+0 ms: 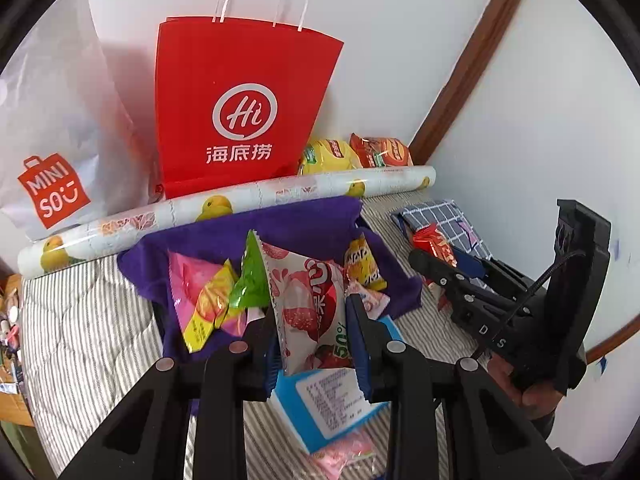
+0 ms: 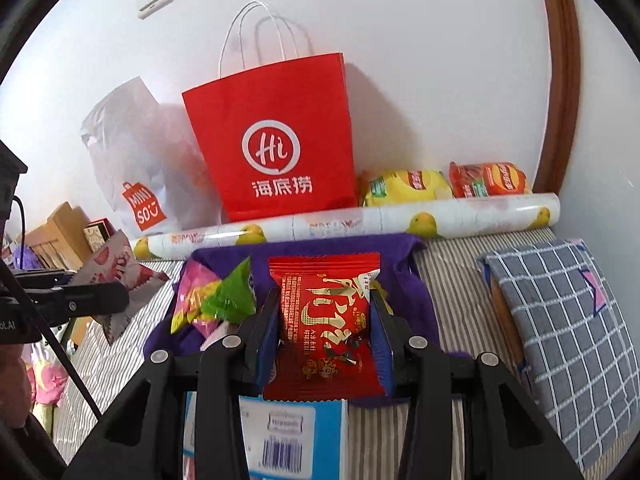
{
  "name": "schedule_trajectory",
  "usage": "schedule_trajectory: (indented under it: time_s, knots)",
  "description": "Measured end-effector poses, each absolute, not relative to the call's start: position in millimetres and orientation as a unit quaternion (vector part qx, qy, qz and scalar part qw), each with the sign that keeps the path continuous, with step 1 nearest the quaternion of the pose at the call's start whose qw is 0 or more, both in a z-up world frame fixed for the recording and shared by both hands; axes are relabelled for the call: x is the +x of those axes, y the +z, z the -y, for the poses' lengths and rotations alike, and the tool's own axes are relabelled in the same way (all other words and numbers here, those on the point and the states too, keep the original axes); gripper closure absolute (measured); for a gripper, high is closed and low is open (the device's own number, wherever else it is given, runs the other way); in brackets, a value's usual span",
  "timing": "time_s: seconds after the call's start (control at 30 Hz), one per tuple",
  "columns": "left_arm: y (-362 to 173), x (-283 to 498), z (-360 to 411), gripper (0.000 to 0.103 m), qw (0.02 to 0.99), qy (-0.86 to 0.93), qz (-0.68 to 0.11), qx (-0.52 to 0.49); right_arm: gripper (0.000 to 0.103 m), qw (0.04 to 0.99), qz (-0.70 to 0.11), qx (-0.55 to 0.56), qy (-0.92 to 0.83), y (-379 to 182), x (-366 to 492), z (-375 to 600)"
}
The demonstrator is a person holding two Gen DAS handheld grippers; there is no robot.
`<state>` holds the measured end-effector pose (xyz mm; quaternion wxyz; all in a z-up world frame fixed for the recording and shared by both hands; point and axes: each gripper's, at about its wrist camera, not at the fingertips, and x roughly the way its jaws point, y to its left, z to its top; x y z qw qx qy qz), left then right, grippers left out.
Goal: Organize snacks
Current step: 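Carry the red packet and pink peach packet over the purple towel with both grippers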
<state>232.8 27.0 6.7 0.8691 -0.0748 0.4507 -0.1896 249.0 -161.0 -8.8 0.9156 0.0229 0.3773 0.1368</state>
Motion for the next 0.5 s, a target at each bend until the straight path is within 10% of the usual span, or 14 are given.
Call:
schedule_trajectory:
  time_s: [0.5]
  knots:
    - [-6,283,-32,0.075,0.867,-0.183,-0.453,-0.092,0.062,0.915,-0.37,0.05,0.15,-20,304,152]
